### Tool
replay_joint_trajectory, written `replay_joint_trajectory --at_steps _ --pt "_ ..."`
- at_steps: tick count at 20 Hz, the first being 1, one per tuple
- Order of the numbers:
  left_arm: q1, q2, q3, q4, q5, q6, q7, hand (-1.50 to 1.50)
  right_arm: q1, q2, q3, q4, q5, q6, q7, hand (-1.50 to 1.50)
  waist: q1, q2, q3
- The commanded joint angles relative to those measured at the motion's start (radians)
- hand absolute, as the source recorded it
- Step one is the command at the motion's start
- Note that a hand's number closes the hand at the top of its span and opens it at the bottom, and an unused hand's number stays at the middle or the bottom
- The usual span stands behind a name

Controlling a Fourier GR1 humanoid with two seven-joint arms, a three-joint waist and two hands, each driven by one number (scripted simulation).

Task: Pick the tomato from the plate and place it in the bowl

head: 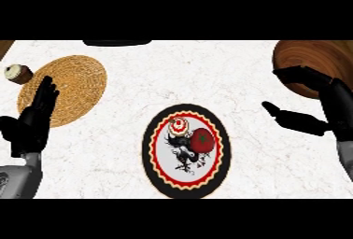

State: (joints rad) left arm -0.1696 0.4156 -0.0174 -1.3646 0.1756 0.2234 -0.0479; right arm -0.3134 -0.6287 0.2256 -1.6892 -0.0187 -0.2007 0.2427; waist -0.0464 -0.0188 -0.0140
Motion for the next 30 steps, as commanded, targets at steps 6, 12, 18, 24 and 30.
replay_joint_trajectory --at_steps 6,12,18,24,30 --pt "0.069 0.017 0.002 -0.061 -0.001 0.003 0.052 0.00 0.332 0.028 0.255 -0.298 0.522 -0.323 0.296 -1.50 -0.006 -0.003 0.010" --pt "0.025 0.028 -0.010 -0.133 -0.006 -0.006 0.144 0.00 0.437 0.068 0.333 -0.574 0.846 -0.269 0.650 -1.50 0.022 0.010 0.011" --pt "0.006 0.039 0.027 -0.138 0.004 -0.042 0.161 0.00 0.190 0.153 0.332 -0.671 0.906 0.085 0.912 -1.50 0.048 0.017 0.012" --pt "-0.011 -0.011 -0.015 -0.139 -0.021 -0.023 0.154 0.00 -0.022 0.139 0.227 -0.488 0.606 0.329 0.969 -1.50 0.069 0.025 0.010" --pt "0.038 -0.024 -0.039 -0.185 -0.039 -0.020 0.159 0.00 -0.122 0.170 0.203 -0.290 0.424 0.457 0.990 -1.50 0.084 0.022 0.011"
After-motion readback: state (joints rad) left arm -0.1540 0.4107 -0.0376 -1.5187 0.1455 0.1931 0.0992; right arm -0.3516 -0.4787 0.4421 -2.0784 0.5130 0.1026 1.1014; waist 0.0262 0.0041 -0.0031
